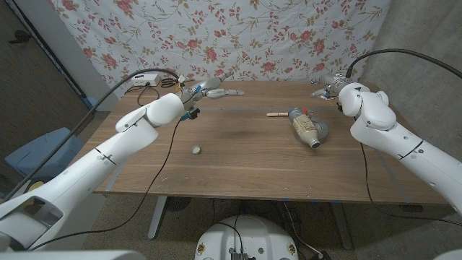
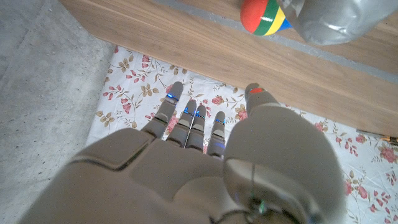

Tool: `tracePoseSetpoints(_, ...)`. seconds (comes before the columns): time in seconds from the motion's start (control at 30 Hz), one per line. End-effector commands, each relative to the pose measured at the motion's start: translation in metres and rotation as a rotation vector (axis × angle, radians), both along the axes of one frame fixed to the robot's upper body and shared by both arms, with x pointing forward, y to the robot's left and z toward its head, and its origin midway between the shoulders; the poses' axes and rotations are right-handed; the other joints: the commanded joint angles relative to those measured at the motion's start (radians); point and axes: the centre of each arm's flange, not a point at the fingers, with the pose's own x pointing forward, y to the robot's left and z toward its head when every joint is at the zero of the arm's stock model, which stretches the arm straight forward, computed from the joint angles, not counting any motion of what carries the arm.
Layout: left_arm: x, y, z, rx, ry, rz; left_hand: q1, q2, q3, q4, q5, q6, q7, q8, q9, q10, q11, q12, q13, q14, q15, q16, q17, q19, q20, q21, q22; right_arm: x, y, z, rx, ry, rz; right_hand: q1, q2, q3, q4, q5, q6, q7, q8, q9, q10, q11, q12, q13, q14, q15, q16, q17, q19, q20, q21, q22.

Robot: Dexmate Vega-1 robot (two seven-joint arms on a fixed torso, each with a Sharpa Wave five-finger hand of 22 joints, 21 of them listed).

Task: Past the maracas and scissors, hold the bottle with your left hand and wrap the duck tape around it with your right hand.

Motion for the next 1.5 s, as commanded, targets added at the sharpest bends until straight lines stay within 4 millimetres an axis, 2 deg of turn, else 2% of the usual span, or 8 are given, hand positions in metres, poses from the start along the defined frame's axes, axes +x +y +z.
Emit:
tracePoseSetpoints(0.03,-0.002,0.012,-0.006,-0.036,0.010,-0.022,0.000,0.005,-0.009,0.001,0.006,-0.453,-0.006,0.004,0.003,-0.387,0.010,0.009,0.003,-0.350,0.004,0.005,0.002,-0.412,0.001,-0.002,0.003,-0.008,-0.008,-0.007,0.174,-0.115,0.157,-0.033,0.008,-0.007,0.024,-0.016,-0.011,0.010,-0.007,0.002,-0.023,0.004,-0.011,-0.005,-0.011,0.006,-0.001,-0.005,-0.006,0.012,-0.016,0.000)
tracePoseSetpoints(0.5,-0.008,0.038,-0.019,-0.135,0.013,-0.041,-0.011,0.013,-0.020,0.013,0.010,-0.452,-0.018,0.004,0.003,-0.370,0.010,0.017,0.002,-0.339,0.004,0.011,0.003,-0.399,0.001,0.000,0.004,-0.005,-0.002,-0.009,0.352,-0.177,0.382,-0.132,0.009,-0.043,0.064,-0.062,-0.059,0.016,-0.013,0.000,-0.097,0.003,-0.032,-0.028,-0.095,0.025,-0.016,-0.040,-0.050,0.011,-0.075,0.000)
tracePoseSetpoints(0.6,-0.006,0.045,-0.025,-0.227,0.015,-0.082,-0.076,0.050,-0.052,0.066,0.003,-0.418,-0.037,0.011,-0.001,-0.316,-0.003,0.037,-0.003,-0.290,-0.005,0.029,0.005,-0.350,0.001,0.012,0.006,-0.001,-0.002,-0.011,0.404,-0.177,0.447,-0.150,0.007,-0.050,0.071,-0.069,-0.072,0.009,-0.015,-0.001,-0.107,0.008,-0.033,-0.034,-0.105,0.027,-0.016,-0.048,-0.058,0.011,-0.085,0.000)
tracePoseSetpoints(1.1,0.009,0.073,-0.044,-0.509,0.051,-0.316,-0.126,0.085,-0.089,0.110,-0.010,-0.300,-0.051,0.026,-0.008,-0.256,-0.044,0.046,-0.024,-0.217,-0.040,0.034,-0.009,-0.225,-0.003,0.046,0.000,0.019,0.001,-0.023,0.665,-0.217,0.757,-0.234,-0.028,-0.094,0.082,-0.094,-0.168,-0.005,-0.022,-0.004,-0.175,0.000,-0.038,-0.075,-0.179,0.031,-0.021,-0.124,-0.070,-0.029,-0.141,0.000)
tracePoseSetpoints(1.2,0.011,0.076,-0.048,-0.558,0.069,-0.376,-0.136,0.093,-0.096,0.120,-0.009,-0.264,-0.045,0.030,-0.009,-0.250,-0.051,0.044,-0.031,-0.189,-0.048,0.039,-0.013,-0.195,-0.005,0.054,-0.003,0.023,-0.002,-0.028,0.751,-0.253,0.798,-0.263,-0.027,-0.105,0.088,-0.092,-0.224,0.007,-0.027,-0.005,-0.201,0.019,-0.041,-0.092,-0.191,0.069,-0.019,-0.154,-0.059,-0.037,-0.156,-0.001)
tracePoseSetpoints(1.33,0.011,0.078,-0.054,-0.602,0.095,-0.433,-0.149,0.102,-0.103,0.131,-0.008,-0.239,-0.053,0.031,-0.010,-0.240,-0.056,0.043,-0.036,-0.175,-0.053,0.038,-0.015,-0.193,-0.006,0.051,-0.005,0.026,-0.005,-0.039,0.877,-0.378,0.811,-0.298,-0.028,-0.119,0.094,-0.090,-0.256,0.037,-0.020,-0.006,-0.259,0.061,-0.047,-0.115,-0.214,0.122,-0.020,-0.192,-0.072,0.011,-0.187,0.000)
tracePoseSetpoints(1.43,0.011,0.080,-0.058,-0.609,0.119,-0.424,-0.160,0.112,-0.107,0.140,-0.007,-0.233,-0.056,0.027,-0.011,-0.238,-0.056,0.040,-0.040,-0.170,-0.054,0.035,-0.017,-0.190,-0.005,0.049,-0.006,0.028,-0.006,-0.049,0.971,-0.481,0.810,-0.312,-0.035,-0.127,0.094,-0.086,-0.243,0.037,-0.010,-0.007,-0.264,0.063,-0.041,-0.125,-0.222,0.125,-0.019,-0.211,-0.096,0.025,-0.209,0.000)
tracePoseSetpoints(1.5,0.011,0.082,-0.061,-0.618,0.137,-0.421,-0.164,0.116,-0.109,0.145,-0.006,-0.235,-0.057,0.023,-0.011,-0.239,-0.054,0.037,-0.042,-0.171,-0.055,0.032,-0.018,-0.193,-0.004,0.047,-0.007,0.030,-0.005,-0.055,0.999,-0.514,0.810,-0.317,-0.035,-0.129,0.092,-0.081,-0.222,0.029,-0.002,-0.008,-0.258,0.041,-0.035,-0.133,-0.221,0.096,-0.016,-0.229,-0.087,0.017,-0.217,0.000)
